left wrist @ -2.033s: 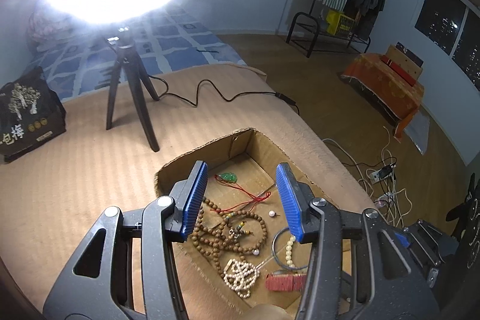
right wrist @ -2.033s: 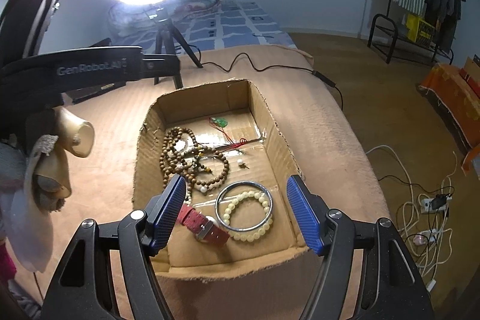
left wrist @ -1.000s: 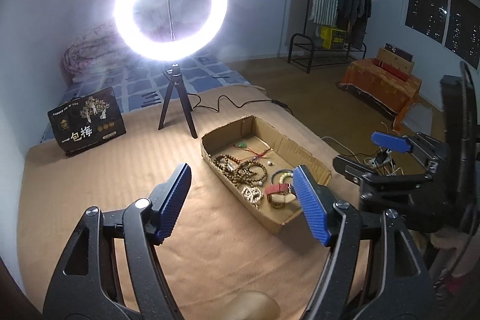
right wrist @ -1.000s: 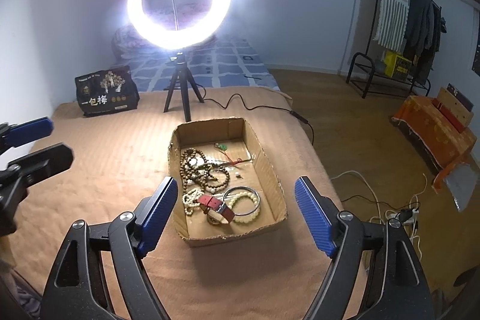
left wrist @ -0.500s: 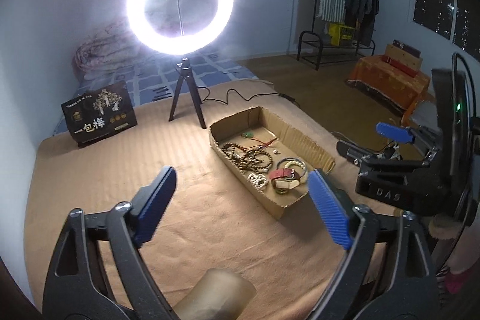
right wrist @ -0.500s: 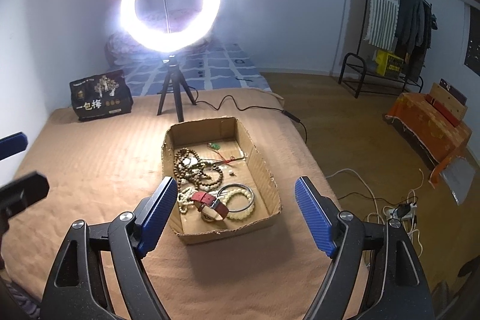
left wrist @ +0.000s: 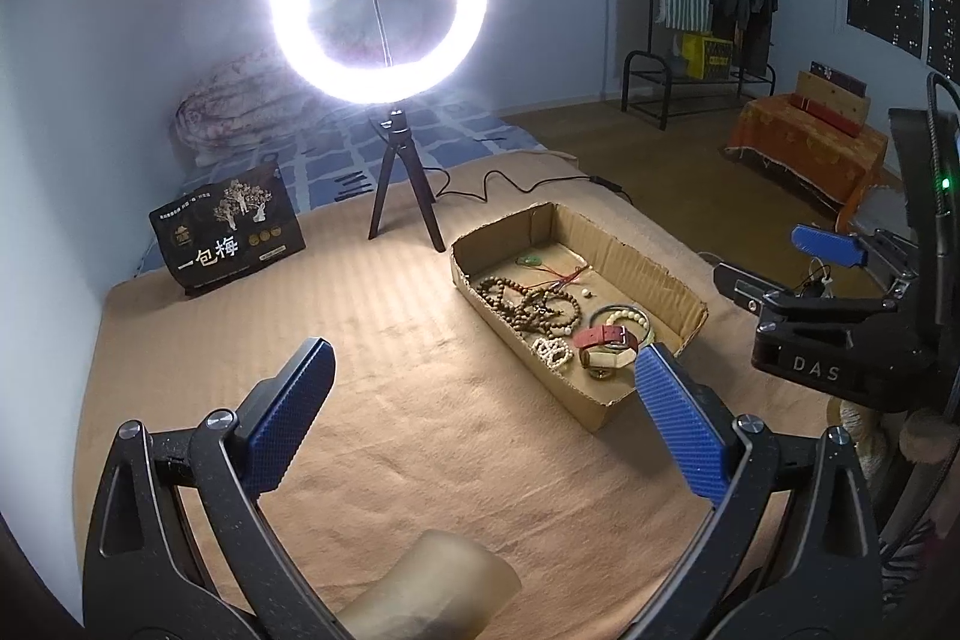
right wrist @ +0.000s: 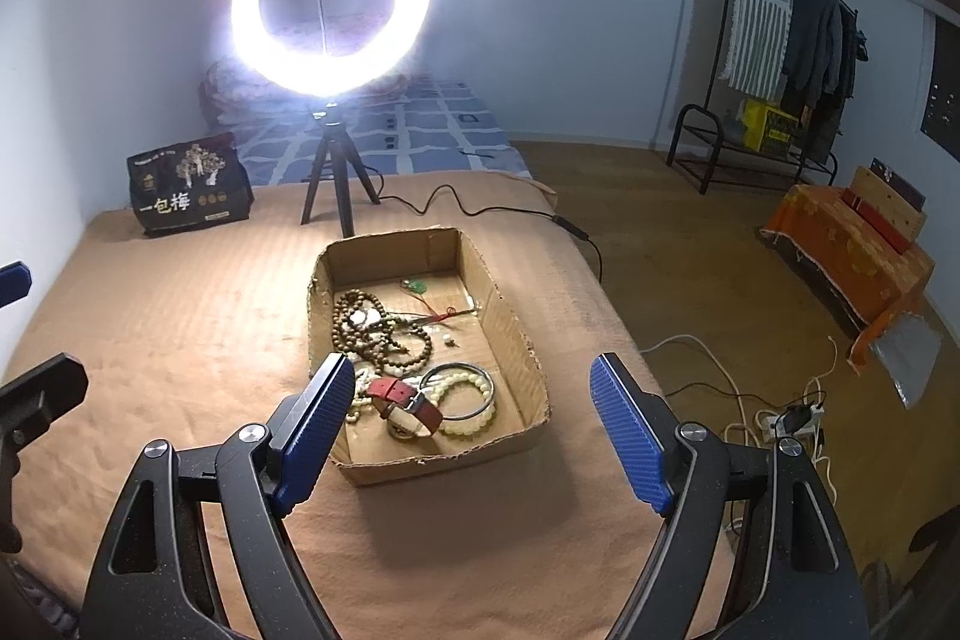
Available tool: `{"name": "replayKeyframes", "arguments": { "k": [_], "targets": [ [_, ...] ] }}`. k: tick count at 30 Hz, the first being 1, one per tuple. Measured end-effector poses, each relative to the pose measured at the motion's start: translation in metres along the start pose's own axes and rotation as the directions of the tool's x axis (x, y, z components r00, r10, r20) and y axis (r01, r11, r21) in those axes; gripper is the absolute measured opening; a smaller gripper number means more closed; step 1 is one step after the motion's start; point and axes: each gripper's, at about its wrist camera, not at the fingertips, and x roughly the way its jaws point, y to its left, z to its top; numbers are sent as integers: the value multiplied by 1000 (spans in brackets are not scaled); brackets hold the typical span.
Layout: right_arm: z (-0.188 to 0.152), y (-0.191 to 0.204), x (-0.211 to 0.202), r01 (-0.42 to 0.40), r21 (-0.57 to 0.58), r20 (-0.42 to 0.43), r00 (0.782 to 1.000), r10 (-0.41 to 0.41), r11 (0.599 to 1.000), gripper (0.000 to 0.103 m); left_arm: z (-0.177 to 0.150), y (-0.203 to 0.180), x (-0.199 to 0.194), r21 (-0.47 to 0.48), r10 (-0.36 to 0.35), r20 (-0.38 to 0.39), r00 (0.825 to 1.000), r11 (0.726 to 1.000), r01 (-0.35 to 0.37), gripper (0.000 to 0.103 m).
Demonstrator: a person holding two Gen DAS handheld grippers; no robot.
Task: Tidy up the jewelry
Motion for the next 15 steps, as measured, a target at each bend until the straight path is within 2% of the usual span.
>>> {"name": "replayKeyframes", "arguments": {
  "k": [15],
  "targets": [
    [-2, -1, 3, 9, -6, -7, 1000, -9, 1000, 81, -2, -2, -2, 5, -10, 12, 1000, 1000, 10, 102]
  ]
}}
